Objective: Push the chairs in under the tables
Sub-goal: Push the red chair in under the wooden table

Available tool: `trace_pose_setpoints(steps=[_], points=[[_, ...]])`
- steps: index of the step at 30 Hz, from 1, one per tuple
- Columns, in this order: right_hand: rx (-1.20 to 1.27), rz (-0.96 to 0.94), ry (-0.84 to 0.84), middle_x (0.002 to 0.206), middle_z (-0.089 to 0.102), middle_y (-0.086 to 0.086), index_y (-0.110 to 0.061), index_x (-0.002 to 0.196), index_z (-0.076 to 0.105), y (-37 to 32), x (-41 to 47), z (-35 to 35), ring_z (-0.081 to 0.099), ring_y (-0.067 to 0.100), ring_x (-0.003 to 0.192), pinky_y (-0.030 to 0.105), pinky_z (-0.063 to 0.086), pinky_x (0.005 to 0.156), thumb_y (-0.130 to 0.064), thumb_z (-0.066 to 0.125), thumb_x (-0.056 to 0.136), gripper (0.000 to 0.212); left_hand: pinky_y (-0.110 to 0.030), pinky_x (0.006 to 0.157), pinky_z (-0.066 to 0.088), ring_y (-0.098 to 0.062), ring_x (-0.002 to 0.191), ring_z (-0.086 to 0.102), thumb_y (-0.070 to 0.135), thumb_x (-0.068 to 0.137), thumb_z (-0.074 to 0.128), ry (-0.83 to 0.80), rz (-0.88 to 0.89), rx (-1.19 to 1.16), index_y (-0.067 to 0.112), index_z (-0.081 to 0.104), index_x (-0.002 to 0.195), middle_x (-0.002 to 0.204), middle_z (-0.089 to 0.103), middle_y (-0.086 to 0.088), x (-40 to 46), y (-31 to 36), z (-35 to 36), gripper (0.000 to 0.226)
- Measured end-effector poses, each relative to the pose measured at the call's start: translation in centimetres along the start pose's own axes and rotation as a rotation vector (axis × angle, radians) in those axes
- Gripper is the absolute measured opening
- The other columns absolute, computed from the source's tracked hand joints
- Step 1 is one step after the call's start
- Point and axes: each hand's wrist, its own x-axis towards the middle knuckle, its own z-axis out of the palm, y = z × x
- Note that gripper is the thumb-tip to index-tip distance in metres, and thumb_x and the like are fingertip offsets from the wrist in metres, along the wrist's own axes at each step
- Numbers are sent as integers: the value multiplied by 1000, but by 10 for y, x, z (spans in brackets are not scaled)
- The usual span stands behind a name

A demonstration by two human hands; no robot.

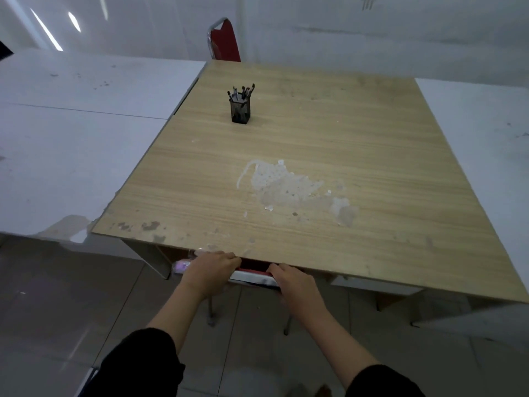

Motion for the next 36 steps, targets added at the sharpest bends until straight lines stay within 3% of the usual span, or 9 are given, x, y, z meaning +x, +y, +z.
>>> trace_pose_setpoints(steps=[4,8,12,15,18,22,26,32,36], points=[[75,75,20,98,61,-3,-25,106,52,-5,-5,0,57,22,89,35,44,72,-6,61,76,37,-44,113,21,-20,109,58,34,86,59,-79,-167,-10,27,57,116,117,62,3,0,15,-2,31],[73,113,7,108,57,0,-25,117,47,-6,-14,4,53,24,99,39,39,88,-9,64,76,47,-53,115,9,-22,112,55,31,84,61,-114,-336,-77,28,59,117,115,64,2,-4,32,-5,33],[60,159,27,120,51,1,-26,130,38,-5,-32,8,48,24,110,45,32,106,-8,64,75,63,-57,115,-3,-25,120,49,57,79,55,-105,-288,-172,28,51,128,121,62,1,-12,37,-6,57],[51,202,27,127,46,2,-27,136,32,-8,-42,8,41,25,120,49,26,111,-8,64,77,70,-58,114,-9,-24,128,43,90,64,25,-73,-220,-200,28,40,137,131,56,1,-25,34,-2,97],[87,234,31,144,34,3,-27,144,21,-13,-50,9,24,25,137,51,16,115,-6,60,81,77,-56,114,-13,-25,138,31,94,59,-3,11,-200,-237,26,35,141,138,49,0,-34,36,1,113],[124,236,52,156,13,1,-36,148,0,-5,-73,10,3,24,145,46,10,117,1,52,84,91,-53,116,-11,-25,144,21,85,68,-14,98,-218,-249,27,37,141,142,46,-2,-37,42,1,106],[131,271,77,159,3,0,-44,143,-17,12,-102,11,-3,24,145,43,6,116,2,46,85,97,-53,116,-7,-27,145,16,82,76,-8,160,-219,-286,24,42,139,141,47,-5,-33,42,6,99],[17,407,-69,159,-2,2,-43,141,-20,74,-153,11,-8,28,145,49,3,115,6,43,83,99,-45,116,-4,-25,147,3,86,74,2,163,-258,-332,21,45,138,149,38,-8,-35,11,6,100],[-22,568,-121,159,1,3,-34,148,-6,136,-193,-15,-6,30,145,51,7,116,7,42,84,90,-47,112,21,-32,140,26,84,72,10,-39,-337,-335,20,46,137,145,42,-10,-15,-10,7,98]])
